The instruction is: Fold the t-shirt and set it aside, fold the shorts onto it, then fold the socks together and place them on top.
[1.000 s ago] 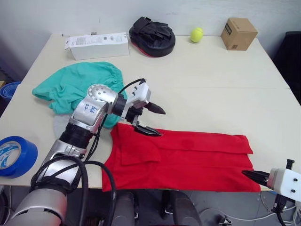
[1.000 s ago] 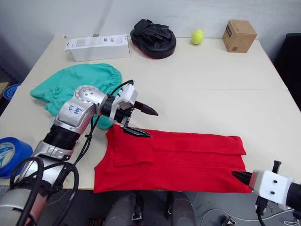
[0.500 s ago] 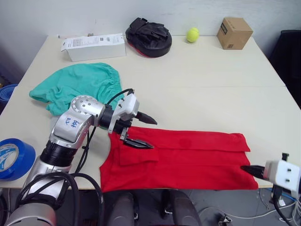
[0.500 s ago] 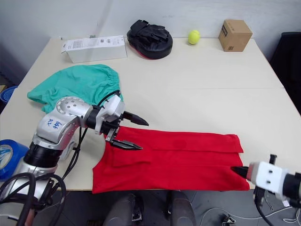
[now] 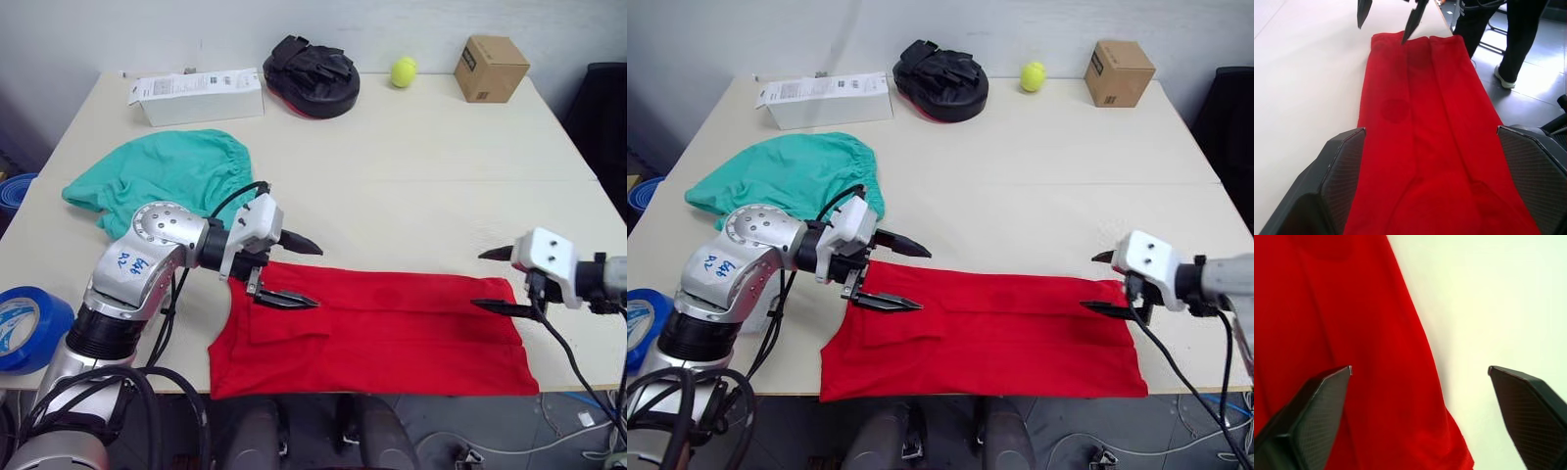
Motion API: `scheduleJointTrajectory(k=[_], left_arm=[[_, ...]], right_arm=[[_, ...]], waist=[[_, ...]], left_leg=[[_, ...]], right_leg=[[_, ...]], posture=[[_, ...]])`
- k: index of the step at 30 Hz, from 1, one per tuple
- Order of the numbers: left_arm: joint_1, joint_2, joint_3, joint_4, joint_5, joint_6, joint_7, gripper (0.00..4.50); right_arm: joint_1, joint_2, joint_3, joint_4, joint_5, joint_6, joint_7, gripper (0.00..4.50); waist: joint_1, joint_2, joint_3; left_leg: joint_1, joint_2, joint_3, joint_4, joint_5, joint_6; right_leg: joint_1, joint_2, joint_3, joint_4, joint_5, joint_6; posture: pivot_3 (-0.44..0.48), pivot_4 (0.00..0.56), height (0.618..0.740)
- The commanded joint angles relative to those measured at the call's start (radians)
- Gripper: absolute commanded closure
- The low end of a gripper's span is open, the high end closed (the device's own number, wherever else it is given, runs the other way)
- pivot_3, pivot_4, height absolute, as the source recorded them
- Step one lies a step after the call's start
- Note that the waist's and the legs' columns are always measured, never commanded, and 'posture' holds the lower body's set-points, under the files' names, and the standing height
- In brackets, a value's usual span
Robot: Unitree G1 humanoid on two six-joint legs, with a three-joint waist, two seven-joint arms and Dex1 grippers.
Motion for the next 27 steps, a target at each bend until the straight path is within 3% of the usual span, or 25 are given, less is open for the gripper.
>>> scheduleJointTrajectory(k=[1,7,13,20,27], left_arm=[[0.001,0.012,0.024,-0.037,-0.019,-0.008,0.011,0.00],[0.004,0.018,0.039,-0.057,-0.036,0.007,0.031,0.00],[0.007,0.027,0.047,-0.073,-0.042,0.011,0.044,0.00],[0.015,0.042,0.050,-0.075,-0.048,0.004,0.057,0.00],[0.021,0.048,0.050,-0.070,-0.045,-0.007,0.066,0.00]], right_arm=[[-0.104,-0.020,0.074,0.085,-0.025,0.063,0.069,0.10],[-0.246,0.005,0.210,0.256,-0.130,0.044,0.110,0.10],[-0.299,0.043,0.274,0.348,-0.217,-0.021,0.077,2.11],[-0.303,0.057,0.258,0.371,-0.224,-0.114,0.073,4.45],[-0.376,0.089,0.259,0.399,-0.260,-0.217,0.032,4.48]], waist=[[0.000,0.000,0.000],[0.000,0.000,0.000],[-0.002,0.000,0.000],[-0.004,0.000,0.000],[-0.012,0.000,0.000]], left_leg=[[0.000,0.000,0.000,0.000,0.000,0.000],[-0.001,0.000,0.000,0.000,0.000,0.000],[0.000,0.001,0.000,0.000,0.000,0.000],[0.001,0.001,0.001,0.000,0.000,-0.001],[0.001,0.001,0.001,0.000,0.000,-0.001]], right_leg=[[0.000,0.000,0.000,0.000,0.000,0.000],[0.000,0.000,-0.001,0.000,0.000,0.000],[0.000,0.000,0.000,0.000,0.000,0.000],[0.001,0.000,0.000,0.001,0.000,0.000],[0.000,0.000,0.000,0.001,0.000,0.000]], posture=[[0.000,0.150,0.740],[0.000,0.150,0.740],[0.000,0.150,0.740],[0.000,0.150,0.740],[0.000,0.150,0.740]])
